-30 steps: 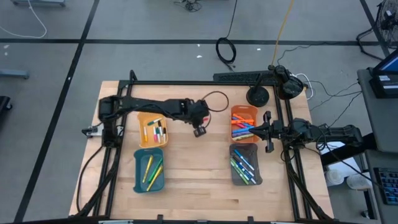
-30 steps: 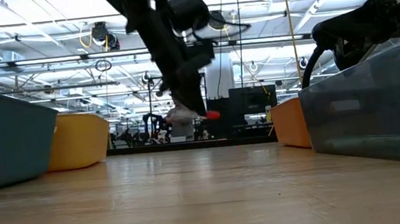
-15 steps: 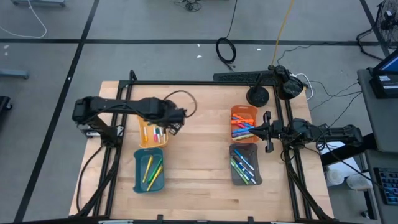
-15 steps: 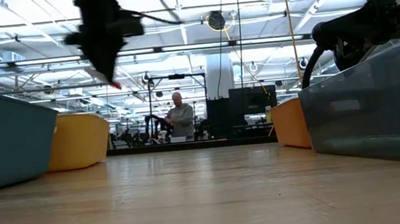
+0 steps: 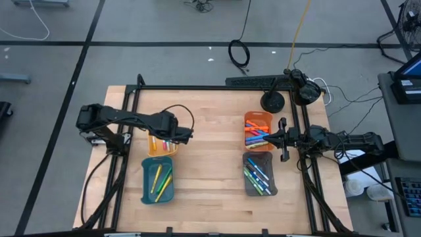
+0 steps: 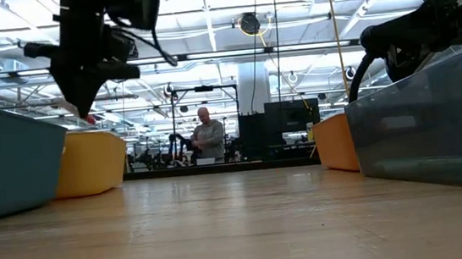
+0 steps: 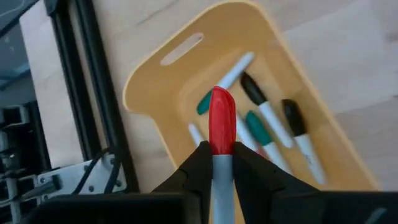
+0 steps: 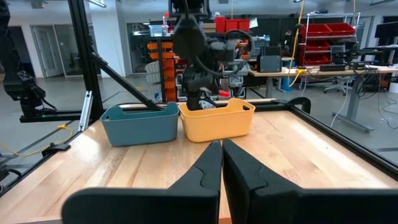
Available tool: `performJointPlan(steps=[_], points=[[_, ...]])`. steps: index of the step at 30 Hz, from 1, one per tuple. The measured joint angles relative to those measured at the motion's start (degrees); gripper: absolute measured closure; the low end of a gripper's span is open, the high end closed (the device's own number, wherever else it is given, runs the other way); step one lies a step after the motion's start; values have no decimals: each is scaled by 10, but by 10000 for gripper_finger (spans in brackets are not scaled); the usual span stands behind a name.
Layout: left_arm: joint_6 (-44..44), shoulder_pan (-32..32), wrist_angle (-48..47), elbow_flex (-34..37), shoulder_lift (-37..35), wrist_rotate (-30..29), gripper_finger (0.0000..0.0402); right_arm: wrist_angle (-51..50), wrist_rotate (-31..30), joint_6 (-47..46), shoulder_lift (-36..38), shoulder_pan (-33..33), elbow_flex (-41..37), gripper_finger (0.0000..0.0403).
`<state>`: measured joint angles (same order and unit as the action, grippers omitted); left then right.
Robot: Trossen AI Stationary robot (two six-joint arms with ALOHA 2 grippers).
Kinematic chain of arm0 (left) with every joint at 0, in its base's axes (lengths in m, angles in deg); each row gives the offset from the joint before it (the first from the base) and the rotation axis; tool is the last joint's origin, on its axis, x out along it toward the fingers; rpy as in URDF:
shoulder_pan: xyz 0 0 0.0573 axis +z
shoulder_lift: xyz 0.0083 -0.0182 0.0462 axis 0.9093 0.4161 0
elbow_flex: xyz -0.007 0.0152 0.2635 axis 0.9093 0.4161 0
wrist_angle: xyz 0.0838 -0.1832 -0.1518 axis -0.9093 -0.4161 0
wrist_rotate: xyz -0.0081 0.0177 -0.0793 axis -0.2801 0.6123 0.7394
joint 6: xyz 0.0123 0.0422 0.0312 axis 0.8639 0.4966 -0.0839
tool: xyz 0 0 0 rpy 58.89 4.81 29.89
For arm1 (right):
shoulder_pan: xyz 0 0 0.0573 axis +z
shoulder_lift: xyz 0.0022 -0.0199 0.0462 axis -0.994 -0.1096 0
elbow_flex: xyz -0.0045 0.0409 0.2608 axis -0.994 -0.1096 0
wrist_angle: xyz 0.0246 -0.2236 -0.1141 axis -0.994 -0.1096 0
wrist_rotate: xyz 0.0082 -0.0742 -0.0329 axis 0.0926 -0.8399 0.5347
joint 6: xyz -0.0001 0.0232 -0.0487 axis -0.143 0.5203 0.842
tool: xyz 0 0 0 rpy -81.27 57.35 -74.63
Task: Pick & Place Markers
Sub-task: Put the red mini marker into the yellow bin, then return to Home Position
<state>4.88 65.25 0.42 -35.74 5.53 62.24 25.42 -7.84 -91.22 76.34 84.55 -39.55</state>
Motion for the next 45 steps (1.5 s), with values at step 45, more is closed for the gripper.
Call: performJointPlan(steps=[45], points=[[844,54,828,317,-384,435,192,2,0,0,0,0,0,399]])
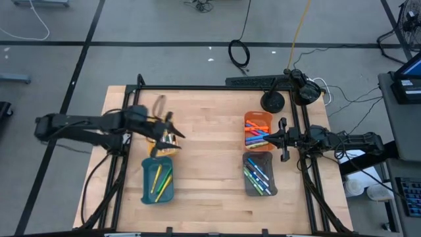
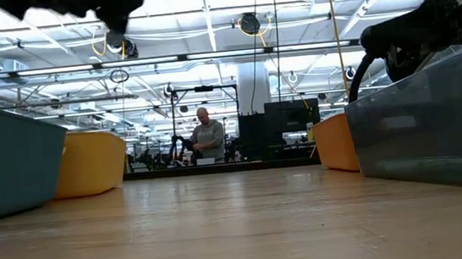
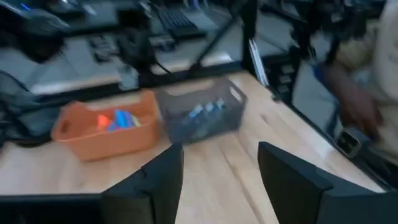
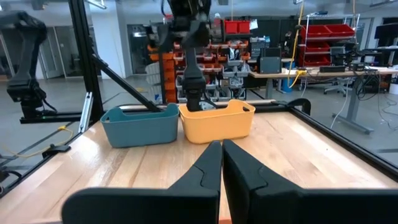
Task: Pick & Place Markers
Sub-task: Return to Home Position
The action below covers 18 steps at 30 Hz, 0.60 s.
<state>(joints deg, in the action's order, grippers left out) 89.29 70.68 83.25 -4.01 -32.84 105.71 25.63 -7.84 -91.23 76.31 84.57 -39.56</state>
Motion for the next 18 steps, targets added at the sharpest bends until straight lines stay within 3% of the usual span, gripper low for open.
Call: performJointPlan(steps=[8,18], points=[[-66,51,144,194,-218,-61,192,-2,0,0,-2,0,0,399],[-110,121,116,303,-467,-64,192,-2,0,0,-2,0,0,399]])
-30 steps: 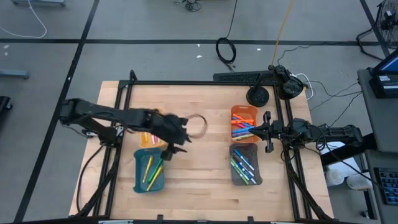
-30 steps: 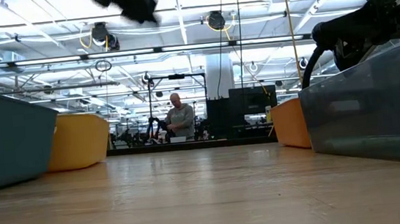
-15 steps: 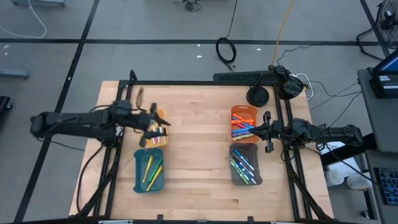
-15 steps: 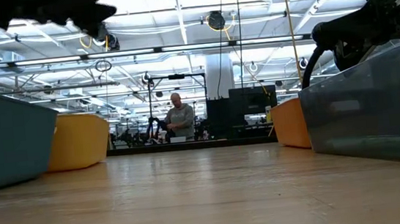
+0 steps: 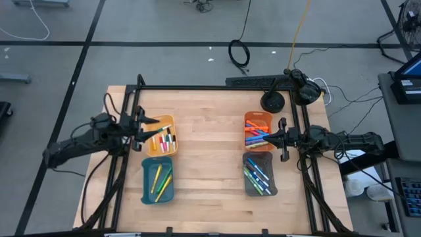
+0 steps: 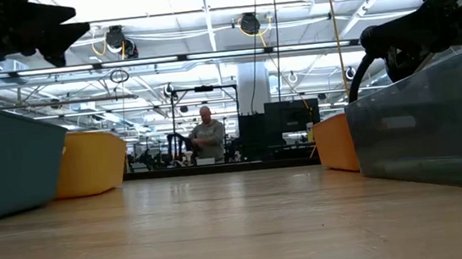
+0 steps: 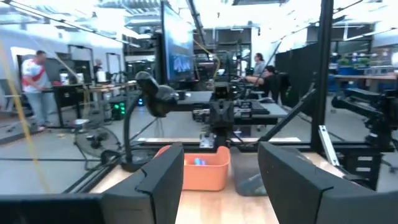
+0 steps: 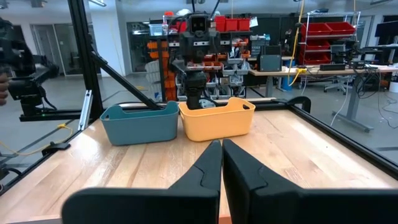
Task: Pick & Place Markers
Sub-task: Return to Home Position
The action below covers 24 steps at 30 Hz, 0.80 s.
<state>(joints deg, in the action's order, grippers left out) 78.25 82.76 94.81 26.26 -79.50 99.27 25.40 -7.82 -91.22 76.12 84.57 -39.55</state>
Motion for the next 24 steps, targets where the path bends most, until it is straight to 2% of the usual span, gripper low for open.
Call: performJointPlan(steps=[3,7,11,15,17,24], points=[[-2,20,-71,-4,-64,0,192,0,0,0,0,0,0,399],[-16,40,-96,-3,-64,6,192,0,0,0,0,0,0,399],[-21,49,-74,33,-56,-15,192,1,0,0,0,0,0,399],[-21,57,-1,86,-58,-31,192,2,0,0,0,0,0,399],[-18,61,-35,87,-56,-27,192,3,0,0,0,0,0,399],[-22,42,-45,85,-54,15,192,3,0,0,0,0,0,399]])
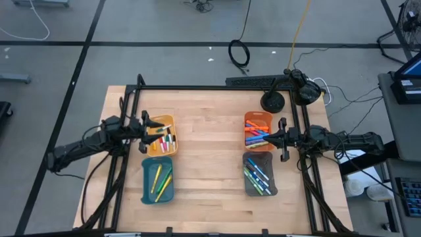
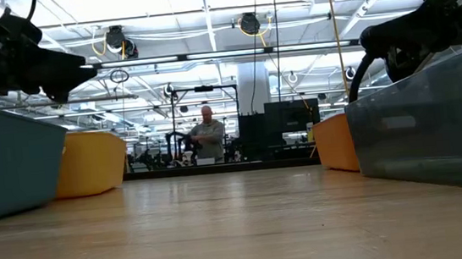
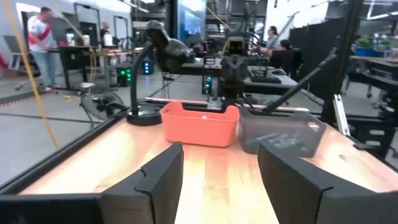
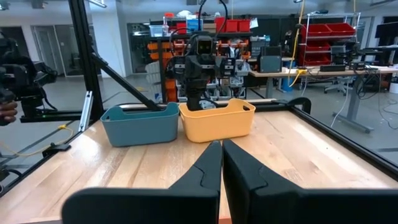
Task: Pick & Place Markers
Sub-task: Return to Home Position
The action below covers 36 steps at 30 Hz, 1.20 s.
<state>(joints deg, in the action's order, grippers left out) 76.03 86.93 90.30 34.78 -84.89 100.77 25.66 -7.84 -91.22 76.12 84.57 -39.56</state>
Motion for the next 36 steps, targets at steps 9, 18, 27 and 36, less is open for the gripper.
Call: performJointPlan(steps=[9,18,27,36], points=[[40,-13,-14,0,0,-99,192,0,0,0,0,0,0,399],[42,-13,-18,0,0,-135,192,0,0,0,0,0,0,399],[42,-13,-17,0,0,-135,192,0,0,0,0,0,0,399],[42,-13,-17,0,0,-135,192,0,0,0,0,0,0,399]])
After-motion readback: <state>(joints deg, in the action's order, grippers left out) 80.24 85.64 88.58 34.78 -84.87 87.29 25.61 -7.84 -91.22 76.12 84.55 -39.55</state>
